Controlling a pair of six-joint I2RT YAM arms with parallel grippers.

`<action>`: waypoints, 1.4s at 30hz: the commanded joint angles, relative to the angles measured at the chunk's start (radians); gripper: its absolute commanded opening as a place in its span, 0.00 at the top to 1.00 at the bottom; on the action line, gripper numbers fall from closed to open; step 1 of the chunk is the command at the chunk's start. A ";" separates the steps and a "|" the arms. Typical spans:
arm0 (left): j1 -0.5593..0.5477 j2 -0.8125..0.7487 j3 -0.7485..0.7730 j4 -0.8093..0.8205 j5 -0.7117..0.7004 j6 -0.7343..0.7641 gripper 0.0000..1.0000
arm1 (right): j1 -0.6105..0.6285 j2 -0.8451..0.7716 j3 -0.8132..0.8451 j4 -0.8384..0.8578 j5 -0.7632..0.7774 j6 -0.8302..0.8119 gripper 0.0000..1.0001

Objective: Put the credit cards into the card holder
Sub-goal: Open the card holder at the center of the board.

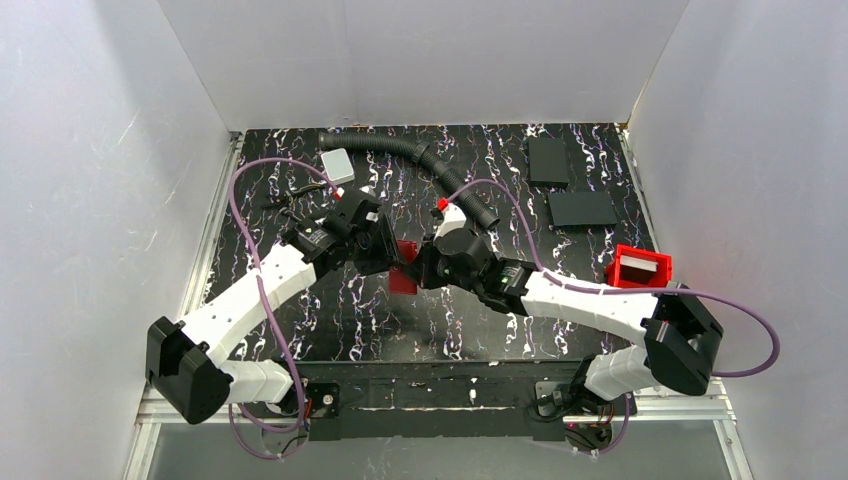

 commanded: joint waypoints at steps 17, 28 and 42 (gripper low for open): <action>-0.010 -0.098 -0.088 -0.004 -0.036 0.050 0.65 | 0.009 -0.148 0.041 0.216 -0.001 0.111 0.99; -0.010 -0.067 -0.067 -0.014 -0.047 0.086 0.76 | 0.009 -0.140 0.078 0.215 -0.033 0.098 0.99; -0.001 -0.071 -0.031 -0.109 -0.186 0.158 1.00 | 0.009 -0.184 0.138 0.078 0.068 0.027 0.99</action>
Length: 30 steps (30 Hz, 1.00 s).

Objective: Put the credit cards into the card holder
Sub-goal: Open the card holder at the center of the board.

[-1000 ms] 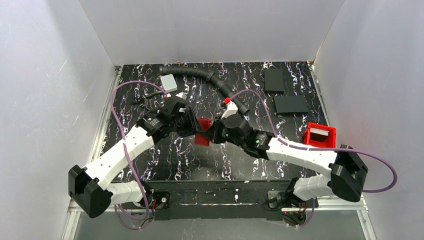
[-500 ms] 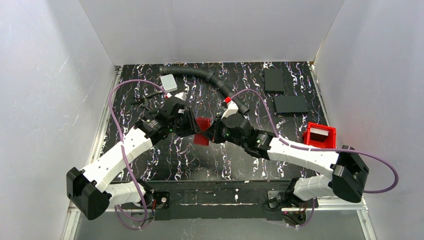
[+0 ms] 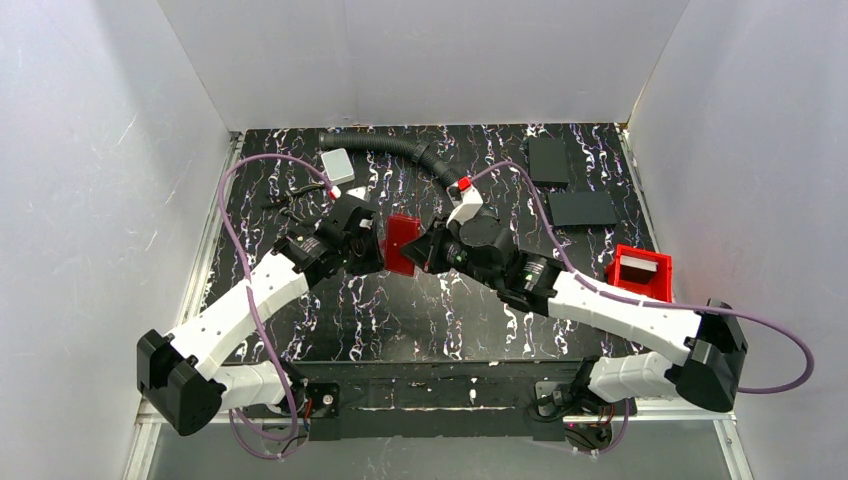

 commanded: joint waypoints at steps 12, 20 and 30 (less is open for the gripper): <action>0.236 -0.177 0.083 -0.162 0.402 0.195 0.41 | -0.383 -0.049 -0.016 0.046 -0.737 -0.263 0.99; 0.244 -0.198 -0.040 0.113 0.720 0.070 0.02 | -0.416 -0.003 -0.046 0.194 -1.029 -0.175 0.99; 0.243 -0.212 -0.105 0.150 0.769 0.079 0.37 | -0.417 0.021 -0.097 0.365 -1.078 -0.047 0.99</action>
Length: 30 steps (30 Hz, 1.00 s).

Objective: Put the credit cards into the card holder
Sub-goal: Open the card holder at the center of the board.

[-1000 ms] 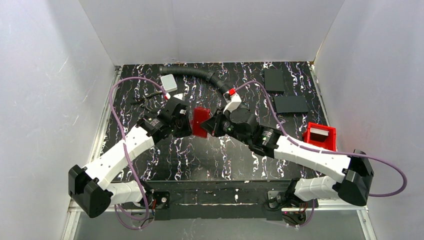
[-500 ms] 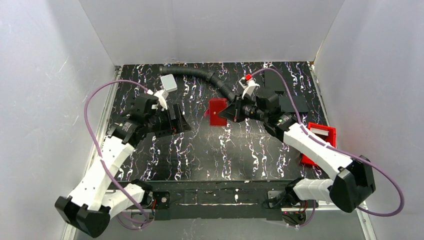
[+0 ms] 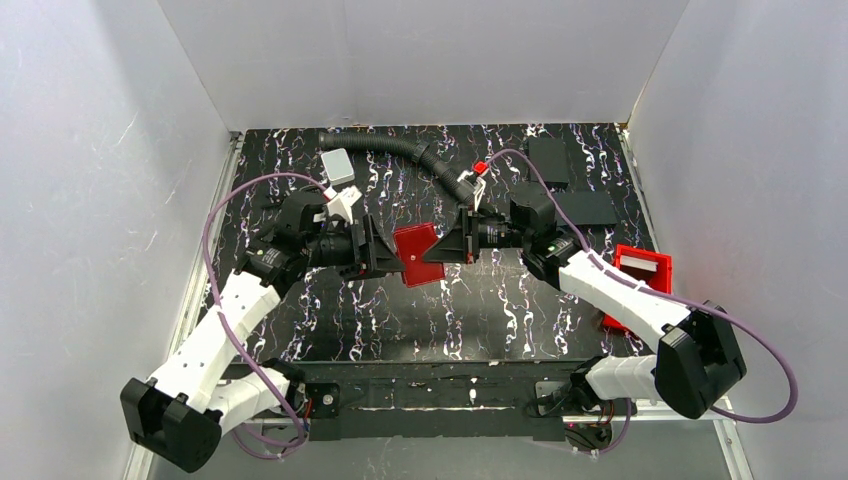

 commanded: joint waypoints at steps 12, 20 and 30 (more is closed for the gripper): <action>0.002 -0.052 0.030 -0.133 -0.077 0.118 1.00 | -0.002 0.052 -0.025 0.213 -0.088 0.079 0.99; 0.002 0.003 -0.024 -0.137 -0.078 0.100 1.00 | 0.038 0.300 -0.038 0.040 0.186 0.002 0.49; 0.002 0.164 -0.111 -0.080 -0.105 0.080 1.00 | 0.100 0.499 -0.036 0.135 0.354 0.035 0.42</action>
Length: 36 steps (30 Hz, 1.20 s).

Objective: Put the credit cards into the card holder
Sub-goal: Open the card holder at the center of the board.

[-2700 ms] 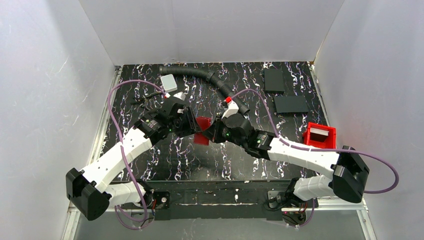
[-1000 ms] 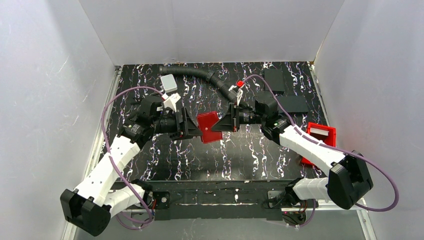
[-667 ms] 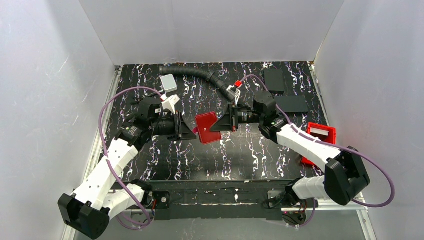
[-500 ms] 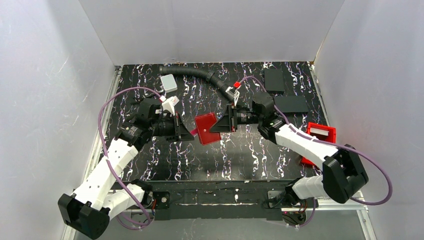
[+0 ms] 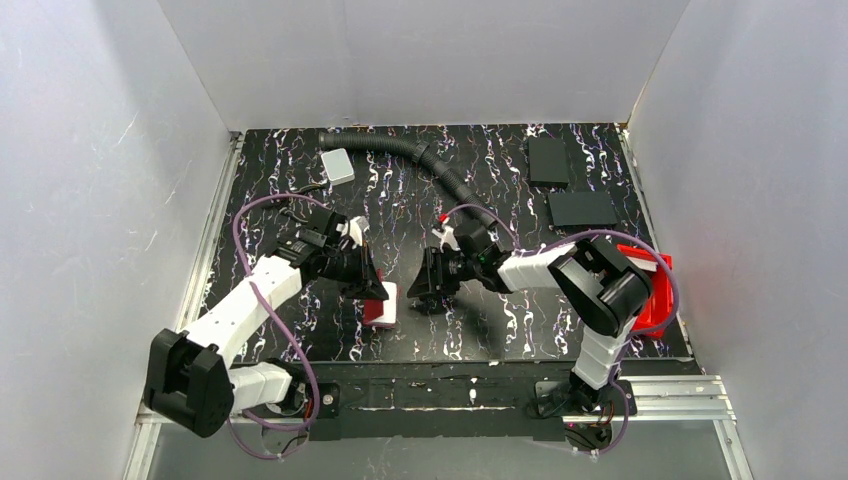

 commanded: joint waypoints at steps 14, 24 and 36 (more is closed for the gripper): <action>0.010 -0.006 -0.284 0.545 0.230 -0.312 1.00 | 0.033 -0.264 -0.034 -0.290 0.232 -0.055 0.42; 0.068 -0.112 -0.448 0.709 0.342 -0.456 1.00 | 0.039 -0.280 -0.182 -0.027 0.128 0.112 0.41; 0.086 -0.149 -0.491 0.721 0.353 -0.444 1.00 | 0.130 -0.109 -0.138 0.163 0.094 0.184 0.62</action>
